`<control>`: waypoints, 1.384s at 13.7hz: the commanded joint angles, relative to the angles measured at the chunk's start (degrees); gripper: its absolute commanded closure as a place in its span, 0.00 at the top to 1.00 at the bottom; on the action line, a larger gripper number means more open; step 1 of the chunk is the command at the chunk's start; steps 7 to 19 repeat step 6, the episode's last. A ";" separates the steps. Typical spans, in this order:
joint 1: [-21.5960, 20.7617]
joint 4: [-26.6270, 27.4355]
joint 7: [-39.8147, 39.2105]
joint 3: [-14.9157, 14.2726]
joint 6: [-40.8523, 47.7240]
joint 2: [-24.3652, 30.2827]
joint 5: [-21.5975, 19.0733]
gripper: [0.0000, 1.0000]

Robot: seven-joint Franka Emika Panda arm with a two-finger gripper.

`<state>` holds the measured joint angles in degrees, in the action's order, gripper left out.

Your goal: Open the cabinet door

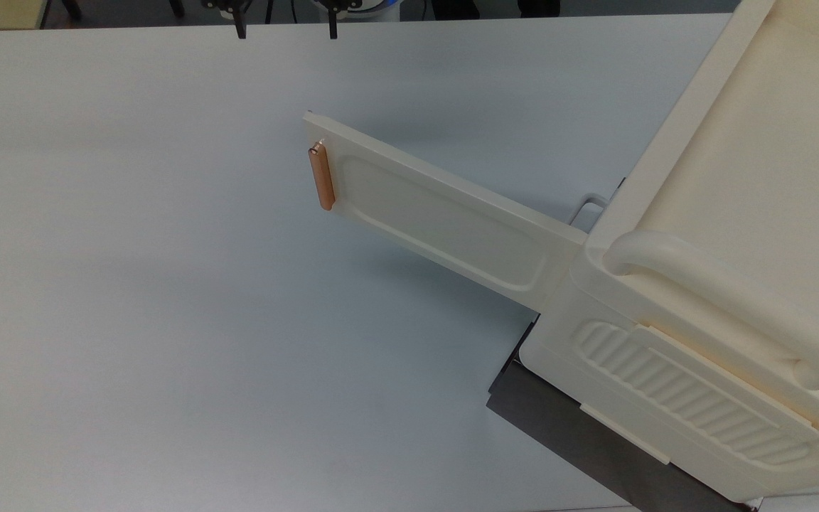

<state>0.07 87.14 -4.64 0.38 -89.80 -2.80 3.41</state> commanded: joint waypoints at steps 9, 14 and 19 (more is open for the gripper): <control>-0.60 2.59 1.57 -1.26 -0.02 2.09 0.63 1.00; -0.60 2.59 1.57 -1.26 -0.02 2.09 0.63 1.00; -0.60 2.59 1.57 -1.26 -0.02 2.09 0.63 1.00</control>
